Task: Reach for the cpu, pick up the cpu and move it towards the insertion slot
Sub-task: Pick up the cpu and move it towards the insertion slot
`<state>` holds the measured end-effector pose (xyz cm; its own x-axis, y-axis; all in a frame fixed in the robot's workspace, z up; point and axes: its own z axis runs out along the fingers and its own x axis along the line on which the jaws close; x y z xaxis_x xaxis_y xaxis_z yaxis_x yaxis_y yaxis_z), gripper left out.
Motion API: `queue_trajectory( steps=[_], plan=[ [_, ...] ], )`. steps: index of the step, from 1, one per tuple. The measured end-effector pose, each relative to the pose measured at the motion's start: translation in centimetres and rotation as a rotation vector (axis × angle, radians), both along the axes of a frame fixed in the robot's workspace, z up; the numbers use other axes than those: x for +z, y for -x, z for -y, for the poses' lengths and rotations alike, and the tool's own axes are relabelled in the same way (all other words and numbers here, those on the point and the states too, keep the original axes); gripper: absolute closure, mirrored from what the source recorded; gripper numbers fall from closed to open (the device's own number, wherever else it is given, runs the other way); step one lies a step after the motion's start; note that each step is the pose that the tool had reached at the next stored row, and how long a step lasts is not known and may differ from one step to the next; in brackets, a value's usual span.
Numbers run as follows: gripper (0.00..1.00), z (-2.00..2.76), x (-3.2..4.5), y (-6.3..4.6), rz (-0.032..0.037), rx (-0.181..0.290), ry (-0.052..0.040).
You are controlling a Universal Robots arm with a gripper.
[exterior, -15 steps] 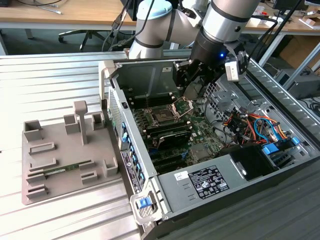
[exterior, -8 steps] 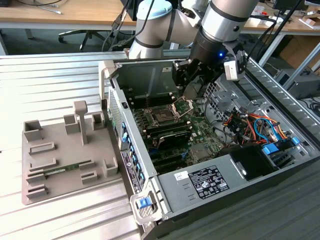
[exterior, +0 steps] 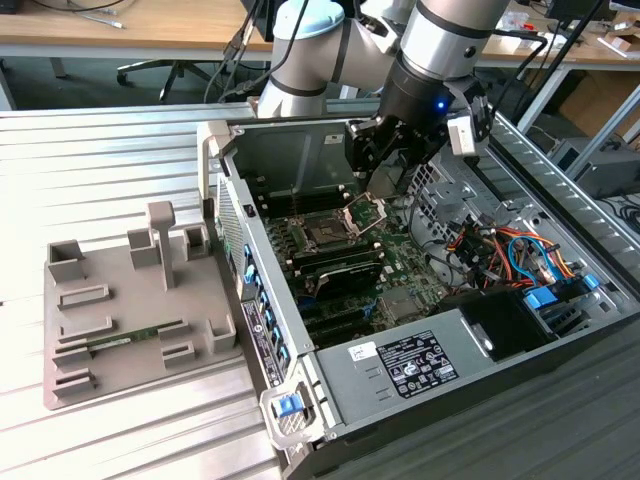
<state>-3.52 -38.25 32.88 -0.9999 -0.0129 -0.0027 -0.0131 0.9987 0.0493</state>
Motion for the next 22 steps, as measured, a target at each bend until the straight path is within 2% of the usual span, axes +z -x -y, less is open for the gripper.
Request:
queue_trajectory(
  steps=[5, 22],
  plan=[
    [0.45, -0.14, -0.07, -0.08, 0.0, 0.032, 0.0008],
    [0.45, -0.56, -0.27, -0.25, -0.0001, 0.037, 0.0025]
  ],
)
